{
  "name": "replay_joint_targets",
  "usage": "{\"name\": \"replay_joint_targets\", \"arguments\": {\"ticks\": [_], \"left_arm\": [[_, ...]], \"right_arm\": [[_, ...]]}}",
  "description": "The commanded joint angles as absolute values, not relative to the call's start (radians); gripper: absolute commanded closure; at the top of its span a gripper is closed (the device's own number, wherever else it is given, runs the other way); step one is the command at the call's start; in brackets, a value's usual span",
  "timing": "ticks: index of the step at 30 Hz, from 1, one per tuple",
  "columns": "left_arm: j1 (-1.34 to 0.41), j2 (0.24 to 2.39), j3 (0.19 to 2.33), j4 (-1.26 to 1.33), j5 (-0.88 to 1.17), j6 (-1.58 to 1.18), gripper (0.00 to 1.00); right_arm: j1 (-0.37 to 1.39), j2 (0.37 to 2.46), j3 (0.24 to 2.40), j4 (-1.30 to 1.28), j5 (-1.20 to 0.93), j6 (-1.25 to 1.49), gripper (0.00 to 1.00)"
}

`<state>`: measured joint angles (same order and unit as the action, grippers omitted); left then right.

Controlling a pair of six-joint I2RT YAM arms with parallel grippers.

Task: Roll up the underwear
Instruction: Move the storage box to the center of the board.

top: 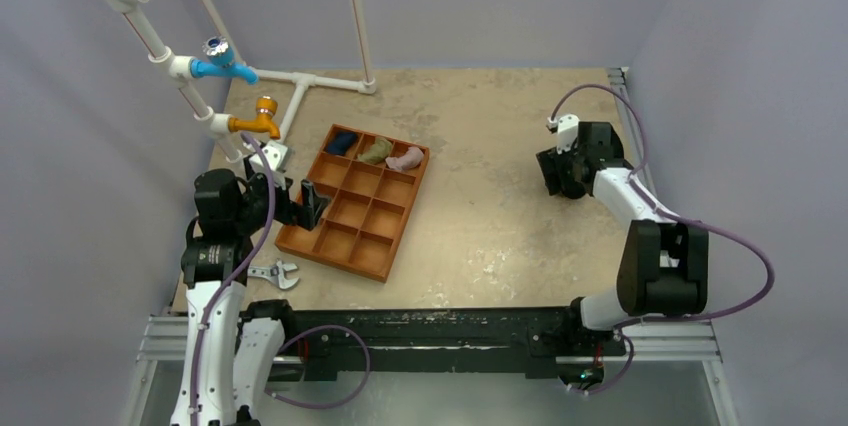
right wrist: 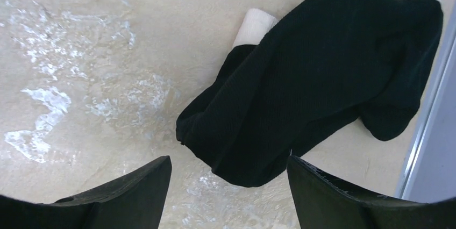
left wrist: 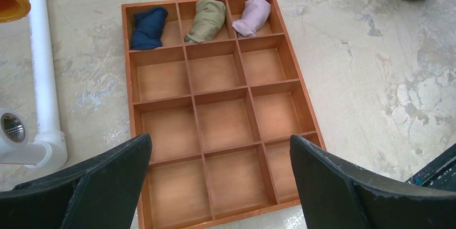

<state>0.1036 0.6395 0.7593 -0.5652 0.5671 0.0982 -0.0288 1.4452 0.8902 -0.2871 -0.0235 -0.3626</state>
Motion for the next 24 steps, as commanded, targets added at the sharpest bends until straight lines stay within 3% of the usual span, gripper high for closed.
{"name": "replay_joint_targets", "arguments": {"ticks": [1, 6, 14, 24], "left_arm": [[0.108, 0.644, 0.758, -0.520, 0.609, 0.102, 0.00], [0.075, 0.714, 0.765, -0.507, 0.599, 0.126, 0.00], [-0.211, 1.013, 0.823, -0.498, 0.323, 0.244, 0.01], [-0.431, 1.380, 0.936, -0.492, 0.080, 0.191, 0.13]], "right_arm": [[-0.026, 1.477, 0.951, -0.270, -0.001, -0.407, 0.23], [-0.026, 1.533, 0.972, -0.267, -0.002, -0.413, 0.27], [-0.026, 1.504, 0.986, -0.318, -0.040, -0.406, 0.27], [-0.026, 1.381, 0.989, -0.396, -0.072, -0.394, 0.26]]}}
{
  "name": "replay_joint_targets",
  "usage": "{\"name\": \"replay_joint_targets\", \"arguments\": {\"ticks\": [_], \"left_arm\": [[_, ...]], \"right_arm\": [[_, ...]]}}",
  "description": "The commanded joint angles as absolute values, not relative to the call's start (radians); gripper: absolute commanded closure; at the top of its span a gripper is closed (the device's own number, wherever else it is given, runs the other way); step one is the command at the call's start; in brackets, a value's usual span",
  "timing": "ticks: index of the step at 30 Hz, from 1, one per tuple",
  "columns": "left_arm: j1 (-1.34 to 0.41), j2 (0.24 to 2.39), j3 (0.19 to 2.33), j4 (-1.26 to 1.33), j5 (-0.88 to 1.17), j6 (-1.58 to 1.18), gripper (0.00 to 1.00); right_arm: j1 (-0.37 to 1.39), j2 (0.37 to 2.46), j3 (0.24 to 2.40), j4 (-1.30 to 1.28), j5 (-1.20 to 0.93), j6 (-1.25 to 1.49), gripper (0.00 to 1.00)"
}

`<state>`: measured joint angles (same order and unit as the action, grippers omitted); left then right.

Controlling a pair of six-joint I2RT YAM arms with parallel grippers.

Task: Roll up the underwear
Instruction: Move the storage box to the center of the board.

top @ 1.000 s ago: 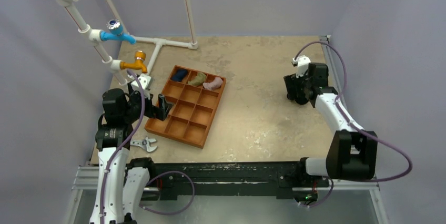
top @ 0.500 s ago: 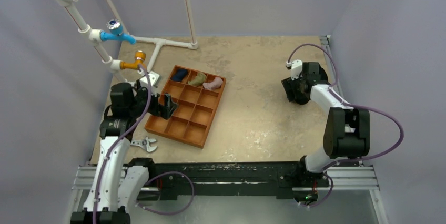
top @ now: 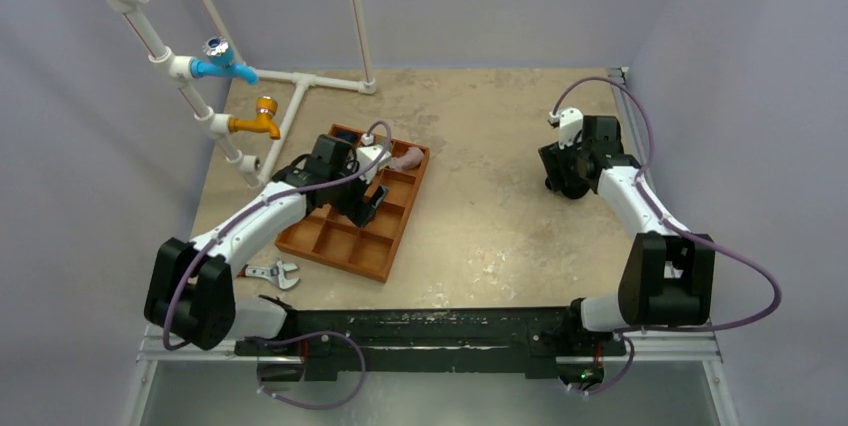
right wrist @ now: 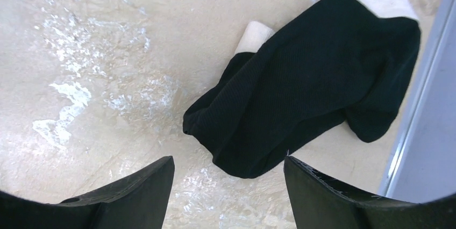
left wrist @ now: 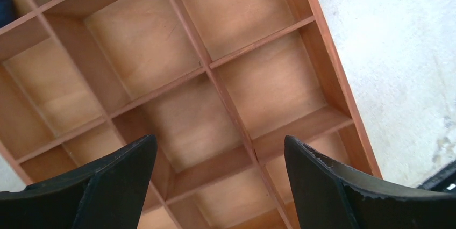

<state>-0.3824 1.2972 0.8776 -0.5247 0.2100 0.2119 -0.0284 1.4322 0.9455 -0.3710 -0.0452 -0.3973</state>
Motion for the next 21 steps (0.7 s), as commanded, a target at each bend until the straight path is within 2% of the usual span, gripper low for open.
{"name": "replay_joint_targets", "arguments": {"ticks": [1, 4, 8, 11, 16, 21], "left_arm": [[-0.432, 1.409, 0.945, -0.488, 0.073, 0.178, 0.14], [-0.440, 1.484, 0.965, -0.476, 0.059, 0.144, 0.19], [-0.449, 1.562, 0.994, -0.505, 0.056, 0.113, 0.30], [-0.452, 1.614, 1.035, -0.545, 0.053, 0.112, 0.43], [-0.452, 1.688, 1.136, -0.611, 0.093, 0.053, 0.55], [-0.450, 1.794, 1.244, -0.649, 0.047, 0.025, 0.72]], "right_arm": [[-0.027, 1.376, 0.991, -0.397, -0.072, -0.394, 0.26], [-0.026, 1.376, 0.994, -0.402, -0.070, -0.388, 0.26], [-0.027, 1.375, 0.991, -0.401, -0.073, -0.382, 0.26], [-0.027, 1.376, 0.989, -0.397, -0.070, -0.380, 0.26], [-0.026, 1.375, 0.993, -0.397, -0.064, -0.374, 0.26], [-0.026, 1.377, 0.994, -0.403, -0.064, -0.371, 0.26]]}}
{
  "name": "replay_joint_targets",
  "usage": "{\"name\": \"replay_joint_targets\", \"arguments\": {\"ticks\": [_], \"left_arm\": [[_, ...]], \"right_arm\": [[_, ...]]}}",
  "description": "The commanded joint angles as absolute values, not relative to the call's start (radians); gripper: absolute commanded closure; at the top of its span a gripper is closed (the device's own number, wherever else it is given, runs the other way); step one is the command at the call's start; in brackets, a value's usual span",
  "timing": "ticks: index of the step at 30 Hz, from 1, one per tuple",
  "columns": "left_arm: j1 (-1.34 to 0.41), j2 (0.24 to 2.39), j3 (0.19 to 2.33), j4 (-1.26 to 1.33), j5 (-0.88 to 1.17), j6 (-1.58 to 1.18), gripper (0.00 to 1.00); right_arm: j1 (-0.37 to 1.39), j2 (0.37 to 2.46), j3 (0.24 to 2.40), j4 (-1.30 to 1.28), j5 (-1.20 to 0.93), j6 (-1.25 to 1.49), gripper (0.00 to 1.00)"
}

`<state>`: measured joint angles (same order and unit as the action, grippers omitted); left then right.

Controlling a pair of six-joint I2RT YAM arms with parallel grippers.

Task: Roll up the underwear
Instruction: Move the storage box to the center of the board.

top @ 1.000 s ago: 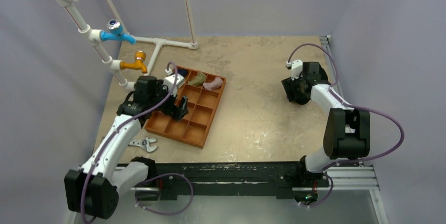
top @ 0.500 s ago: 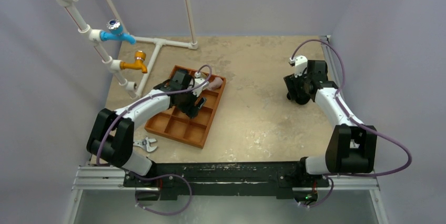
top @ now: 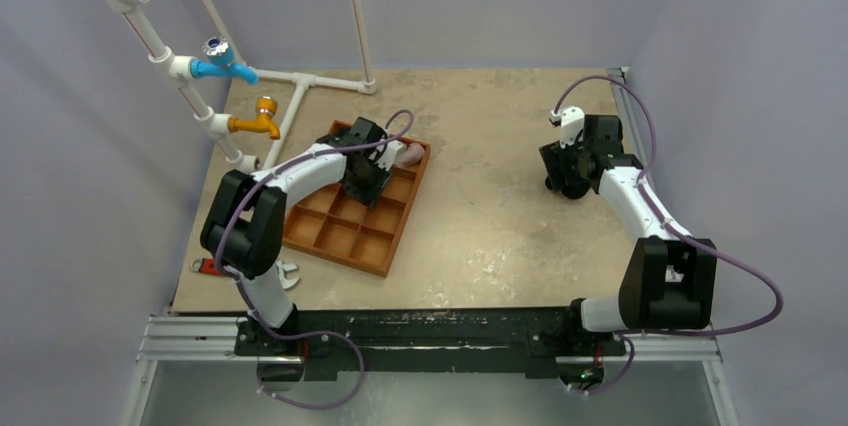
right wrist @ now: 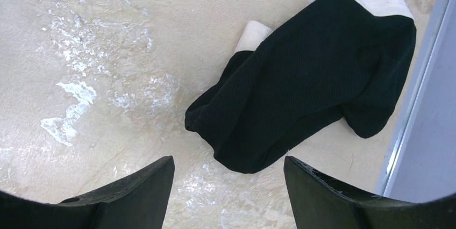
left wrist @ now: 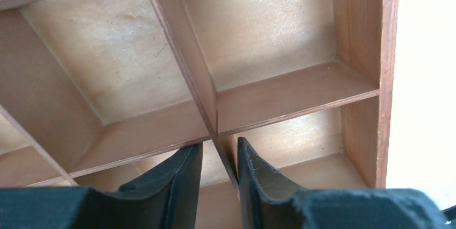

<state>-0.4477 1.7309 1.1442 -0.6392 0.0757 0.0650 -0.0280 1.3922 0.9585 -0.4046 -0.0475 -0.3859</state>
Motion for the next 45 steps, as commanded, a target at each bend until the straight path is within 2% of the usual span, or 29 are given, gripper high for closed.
{"name": "replay_joint_targets", "arguments": {"ticks": [1, 8, 15, 20, 36, 38, 41, 45], "left_arm": [[-0.446, 1.811, 1.266, -0.657, 0.045, 0.023, 0.74], [-0.366, 1.934, 1.443, -0.734, 0.059, 0.009, 0.91], [-0.258, 1.989, 1.544, -0.765, 0.064, 0.009, 0.93], [-0.224, 2.023, 1.581, -0.770, 0.084, -0.035, 1.00], [-0.164, 2.036, 1.614, -0.750, 0.049, -0.128, 1.00], [-0.164, 2.035, 1.614, -0.755, 0.051, -0.123, 0.97], [-0.164, 2.028, 1.611, -0.768, 0.057, -0.113, 0.80], [-0.165, 1.988, 1.589, -0.770, 0.087, -0.101, 0.54]], "right_arm": [[-0.026, 1.376, 0.995, -0.404, -0.065, -0.370, 0.26], [-0.027, 1.378, 0.999, -0.407, -0.043, -0.383, 0.27], [-0.026, 1.383, 0.992, -0.399, -0.030, -0.395, 0.26], [-0.026, 1.395, 0.996, -0.399, -0.031, -0.397, 0.26], [-0.027, 1.547, 1.015, -0.357, -0.001, -0.449, 0.26], [-0.026, 1.564, 1.016, -0.341, 0.021, -0.453, 0.28], [-0.026, 1.585, 1.021, -0.315, 0.031, -0.452, 0.36], [-0.027, 1.605, 1.051, -0.317, 0.031, -0.444, 0.63]]}}
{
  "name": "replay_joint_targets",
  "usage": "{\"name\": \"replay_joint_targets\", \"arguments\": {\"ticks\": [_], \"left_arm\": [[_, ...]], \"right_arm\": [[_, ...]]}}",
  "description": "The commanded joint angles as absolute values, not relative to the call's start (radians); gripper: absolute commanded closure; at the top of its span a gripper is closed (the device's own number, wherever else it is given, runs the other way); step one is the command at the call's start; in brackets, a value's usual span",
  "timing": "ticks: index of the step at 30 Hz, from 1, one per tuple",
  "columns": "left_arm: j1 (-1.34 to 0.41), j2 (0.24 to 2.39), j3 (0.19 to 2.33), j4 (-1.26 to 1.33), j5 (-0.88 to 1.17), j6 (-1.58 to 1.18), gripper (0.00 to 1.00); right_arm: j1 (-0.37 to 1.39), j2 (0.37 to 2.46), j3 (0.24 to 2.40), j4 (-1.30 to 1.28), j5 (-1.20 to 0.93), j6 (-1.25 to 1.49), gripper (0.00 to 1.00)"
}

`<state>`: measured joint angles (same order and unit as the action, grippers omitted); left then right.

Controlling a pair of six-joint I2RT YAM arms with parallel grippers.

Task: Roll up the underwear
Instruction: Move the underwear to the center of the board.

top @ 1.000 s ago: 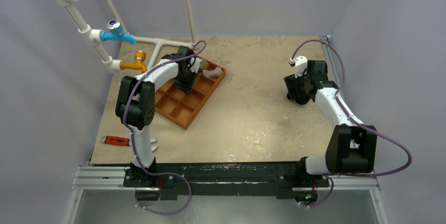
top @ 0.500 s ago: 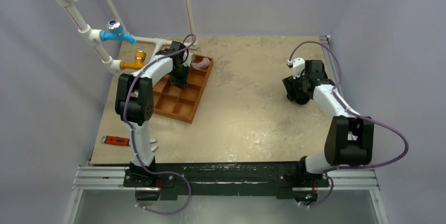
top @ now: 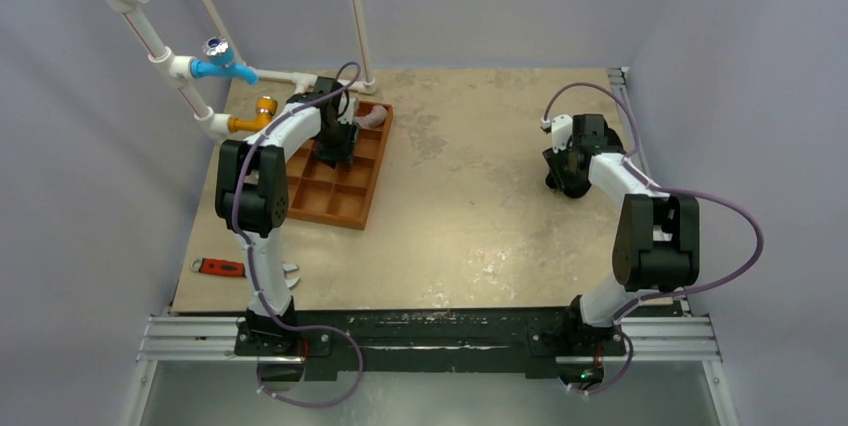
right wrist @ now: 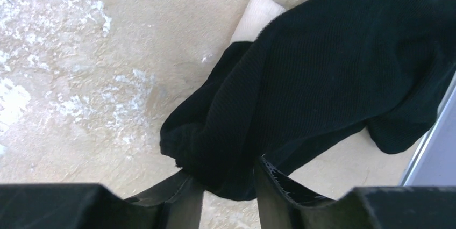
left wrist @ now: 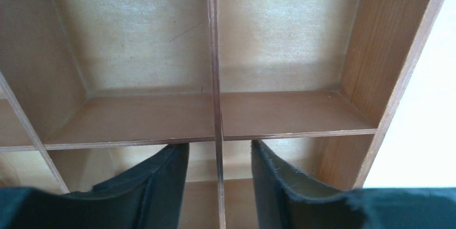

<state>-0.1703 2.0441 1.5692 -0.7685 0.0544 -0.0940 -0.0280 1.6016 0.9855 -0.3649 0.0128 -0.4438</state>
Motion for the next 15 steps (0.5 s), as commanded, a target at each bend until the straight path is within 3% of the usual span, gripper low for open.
{"name": "replay_joint_targets", "arguments": {"ticks": [1, 5, 15], "left_arm": [[-0.165, 1.970, 1.579, -0.765, 0.098, -0.095, 0.50], [-0.164, 1.878, 1.536, -0.751, 0.155, -0.075, 0.40], [-0.171, 1.498, 1.339, -0.680, 0.382, 0.072, 0.33]], "right_arm": [[-0.027, 1.605, 1.061, -0.326, 0.026, -0.443, 0.71], [-0.012, 1.555, 1.094, -0.393, -0.020, -0.437, 1.00], [0.197, 1.351, 1.303, -0.723, -0.256, -0.368, 1.00]]}}
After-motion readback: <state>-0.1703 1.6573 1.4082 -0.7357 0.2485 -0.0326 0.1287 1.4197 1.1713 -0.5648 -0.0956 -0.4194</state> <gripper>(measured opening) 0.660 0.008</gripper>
